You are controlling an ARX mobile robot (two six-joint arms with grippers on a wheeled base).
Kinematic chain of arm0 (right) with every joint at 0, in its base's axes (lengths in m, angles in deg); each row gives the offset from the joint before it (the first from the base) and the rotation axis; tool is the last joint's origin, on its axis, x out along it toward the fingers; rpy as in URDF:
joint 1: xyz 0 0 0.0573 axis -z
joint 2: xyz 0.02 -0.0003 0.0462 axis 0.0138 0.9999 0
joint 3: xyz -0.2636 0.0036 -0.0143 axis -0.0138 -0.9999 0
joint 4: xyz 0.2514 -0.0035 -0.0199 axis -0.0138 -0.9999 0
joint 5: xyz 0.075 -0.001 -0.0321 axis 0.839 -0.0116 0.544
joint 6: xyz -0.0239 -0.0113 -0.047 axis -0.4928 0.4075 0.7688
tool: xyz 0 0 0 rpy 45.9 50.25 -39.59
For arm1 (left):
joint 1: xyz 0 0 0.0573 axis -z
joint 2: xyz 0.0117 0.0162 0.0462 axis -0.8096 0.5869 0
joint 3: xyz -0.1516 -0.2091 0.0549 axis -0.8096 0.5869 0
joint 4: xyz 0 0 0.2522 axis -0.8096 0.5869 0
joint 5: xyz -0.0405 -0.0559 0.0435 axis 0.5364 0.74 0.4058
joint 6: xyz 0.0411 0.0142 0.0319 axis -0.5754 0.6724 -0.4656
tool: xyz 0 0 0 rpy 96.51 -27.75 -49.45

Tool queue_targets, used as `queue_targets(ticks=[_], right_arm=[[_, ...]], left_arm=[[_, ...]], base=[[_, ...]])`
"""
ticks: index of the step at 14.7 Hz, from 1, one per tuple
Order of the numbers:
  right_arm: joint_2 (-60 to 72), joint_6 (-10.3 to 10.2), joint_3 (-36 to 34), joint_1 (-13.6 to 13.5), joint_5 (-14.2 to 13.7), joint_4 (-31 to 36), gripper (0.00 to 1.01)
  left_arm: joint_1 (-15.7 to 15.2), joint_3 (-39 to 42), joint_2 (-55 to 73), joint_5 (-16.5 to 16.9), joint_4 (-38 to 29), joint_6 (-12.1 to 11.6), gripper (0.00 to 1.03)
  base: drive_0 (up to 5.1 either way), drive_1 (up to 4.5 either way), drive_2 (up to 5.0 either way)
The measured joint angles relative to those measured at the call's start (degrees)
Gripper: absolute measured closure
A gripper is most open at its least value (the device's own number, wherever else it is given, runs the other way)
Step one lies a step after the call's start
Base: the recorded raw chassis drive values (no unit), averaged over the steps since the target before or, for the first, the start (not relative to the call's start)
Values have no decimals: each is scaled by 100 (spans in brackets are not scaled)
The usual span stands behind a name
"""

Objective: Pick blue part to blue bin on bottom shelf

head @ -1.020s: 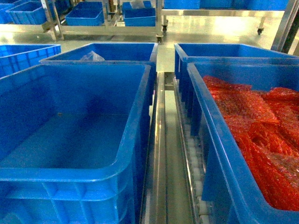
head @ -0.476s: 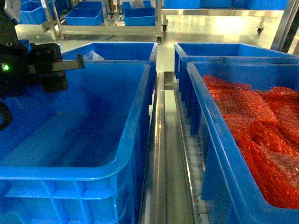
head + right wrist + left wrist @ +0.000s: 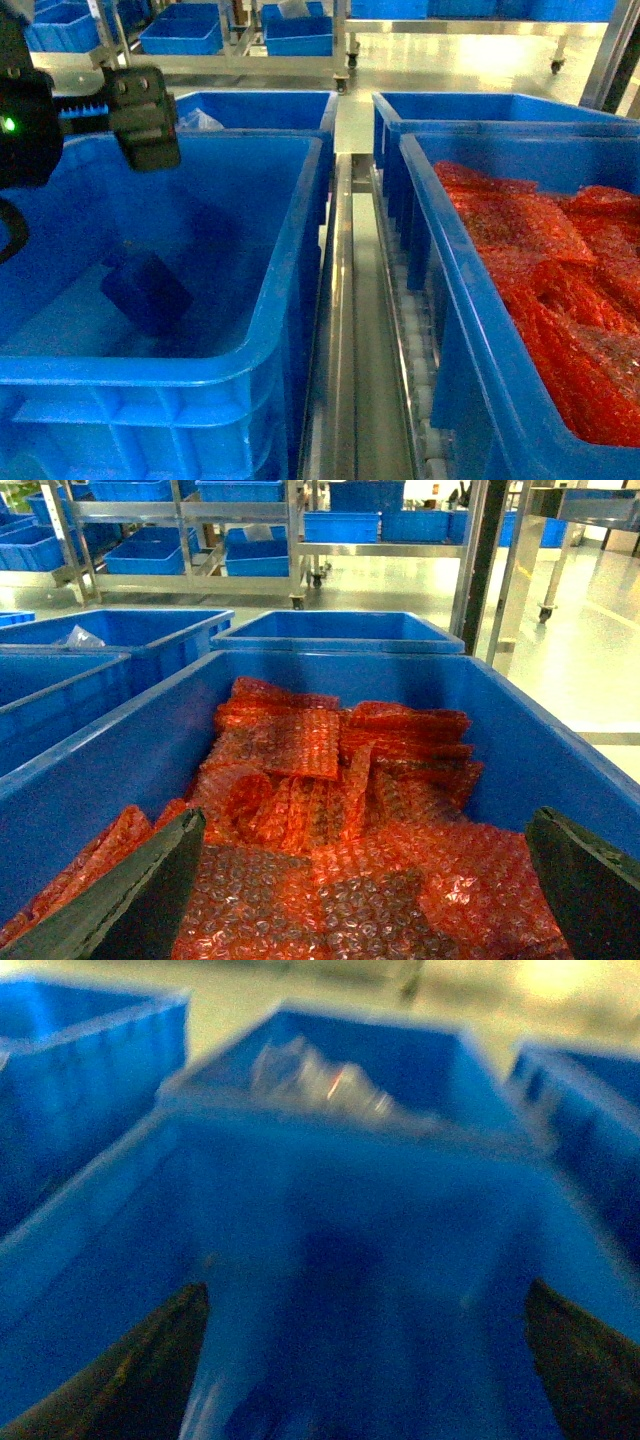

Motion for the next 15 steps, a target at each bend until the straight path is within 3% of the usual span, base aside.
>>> queue_targets(ticks=[1, 3, 4, 6, 7, 8, 15], right_arm=[[0, 0, 0, 0, 0, -4, 3], [0, 0, 0, 0, 2, -2, 3], [0, 0, 0, 0, 0, -2, 3], [0, 0, 0, 0, 2, -2, 3], [0, 0, 0, 0, 2, -2, 3], [0, 0, 0, 0, 2, -2, 3], [0, 0, 0, 0, 2, -2, 3]], left_arm=[[-140, 603, -127, 461, -1113, -426, 26], [-415, 1547, -739, 730, -1919, -737, 49], [-525, 1744, -997, 793, -1958, -802, 58], [-935, 2997, -2417, 1248, -1700, -850, 101], [-1209, 3637, -2916, 1622, -1611, -852, 101], [-1512, 3816, -3993, 1832, -942, -857, 101], [-1497, 3980, -4846, 1845, -199, -857, 101]], base=[[0, 0, 0], [0, 0, 0], [0, 0, 0], [0, 0, 0], [0, 0, 0], [0, 0, 0], [0, 0, 0]])
